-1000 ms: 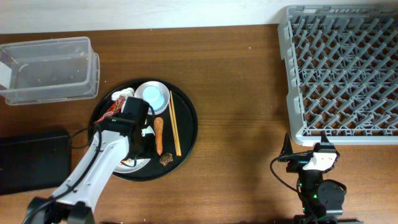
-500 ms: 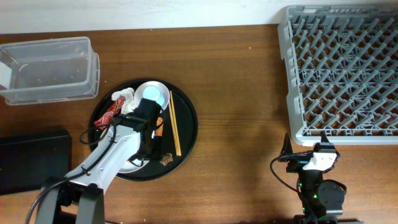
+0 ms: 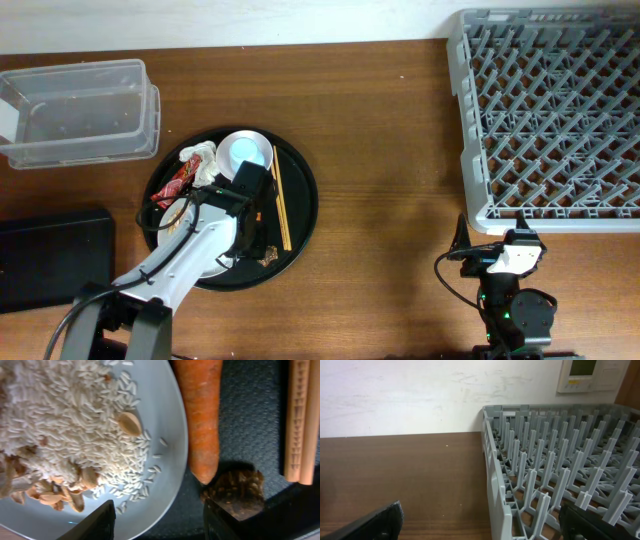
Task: Sort waste into correct bins and load items into the dishwasher rack
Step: 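Grasp the rim of the white rice plate with the left gripper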
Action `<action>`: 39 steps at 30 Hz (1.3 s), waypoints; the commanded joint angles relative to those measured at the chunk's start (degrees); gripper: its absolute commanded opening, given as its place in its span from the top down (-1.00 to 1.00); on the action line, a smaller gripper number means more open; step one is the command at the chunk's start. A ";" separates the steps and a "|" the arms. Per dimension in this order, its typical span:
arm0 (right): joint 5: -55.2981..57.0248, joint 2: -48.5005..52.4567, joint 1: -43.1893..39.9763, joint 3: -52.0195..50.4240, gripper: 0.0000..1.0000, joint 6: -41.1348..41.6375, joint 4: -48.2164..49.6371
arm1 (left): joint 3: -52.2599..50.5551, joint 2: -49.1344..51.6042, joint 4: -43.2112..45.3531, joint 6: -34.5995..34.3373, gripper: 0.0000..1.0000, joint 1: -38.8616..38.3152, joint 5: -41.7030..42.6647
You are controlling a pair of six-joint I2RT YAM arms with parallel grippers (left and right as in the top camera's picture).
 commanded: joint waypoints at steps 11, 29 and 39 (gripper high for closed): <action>0.68 -0.48 -0.37 -0.26 -0.97 0.02 -0.46 | -0.61 0.63 -1.22 -0.31 0.05 -0.13 -0.85; 0.70 -0.48 -0.37 -0.26 -0.97 0.02 -0.46 | -0.70 5.73 2.05 -0.31 0.04 -0.11 -1.70; 0.68 -0.48 -0.37 -0.26 -0.97 0.02 -0.46 | -0.70 6.10 5.33 -0.33 0.34 -0.11 -1.70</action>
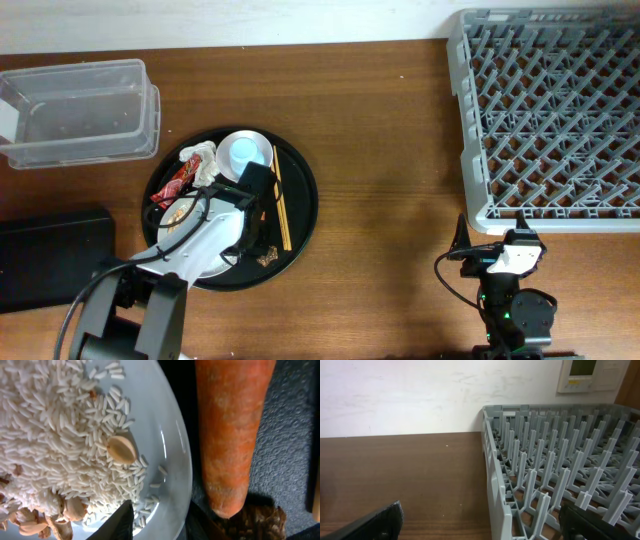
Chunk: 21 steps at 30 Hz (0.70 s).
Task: Sort waste into correct bins and load items into the dishwasher rack
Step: 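Grasp the rim of the white rice plate with the left gripper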
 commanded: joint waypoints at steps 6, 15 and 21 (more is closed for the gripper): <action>0.68 -0.48 -0.37 -0.26 -0.97 0.00 -0.46 | -0.39 0.85 2.97 -0.13 0.47 -0.11 -0.63; 0.68 -0.48 -0.37 -0.26 -0.97 0.00 -0.46 | -0.39 4.09 7.58 -0.15 0.48 -0.11 -0.59; 0.68 -0.48 -0.37 -0.26 -0.97 0.00 -0.46 | -0.37 4.52 9.03 -0.15 0.75 -0.11 -0.70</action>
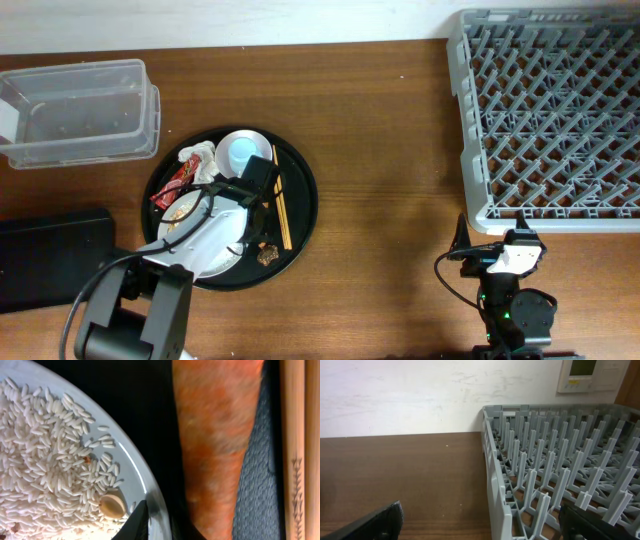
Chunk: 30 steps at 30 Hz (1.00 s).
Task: Sort waste into correct bins and load items into the dishwasher rack
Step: 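Grasp the rim of the white rice plate with the left gripper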
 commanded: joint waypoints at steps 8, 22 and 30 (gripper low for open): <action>0.70 -0.48 -0.37 -0.26 -0.97 0.02 -0.46 | 0.85 2.27 -3.02 -0.13 0.98 0.07 0.39; 0.70 -0.48 -0.37 -0.26 -0.97 0.02 -0.46 | 13.42 2.27 -17.05 -0.13 0.99 0.04 -2.58; 0.70 -0.48 -0.37 -0.26 -0.97 0.02 -0.46 | 15.82 2.27 -21.84 -0.20 0.99 0.00 -7.17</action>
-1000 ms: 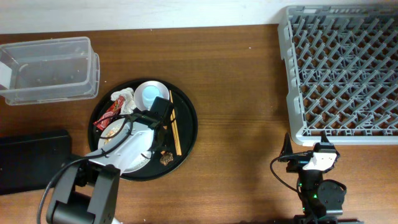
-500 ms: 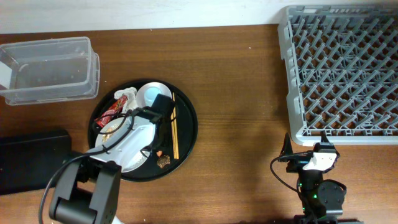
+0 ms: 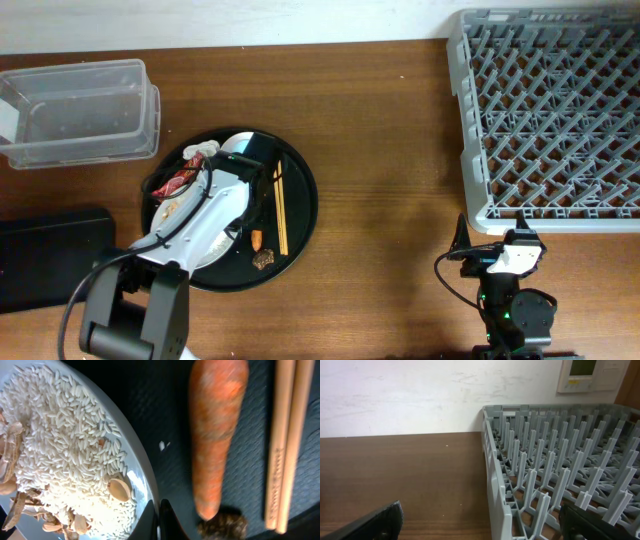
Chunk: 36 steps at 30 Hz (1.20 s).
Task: Sort waste into correct bins and load items into the dishwasher rack
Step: 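Grasp the rim of the white rice plate with the left gripper, then lift the plate and carry it left over the black bin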
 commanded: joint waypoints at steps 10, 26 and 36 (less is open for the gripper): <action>0.70 -0.48 -0.37 -0.26 -0.97 0.02 -0.46 | 5.16 0.68 -4.98 -0.81 0.99 0.04 -7.23; 0.72 -0.48 -0.37 -0.26 -0.97 0.02 -0.46 | 19.52 0.68 -7.48 -1.22 0.99 10.08 -9.53; 0.70 -0.48 -0.37 -0.26 -0.97 0.02 -0.46 | 21.11 0.70 -2.91 -1.18 0.99 26.71 -2.56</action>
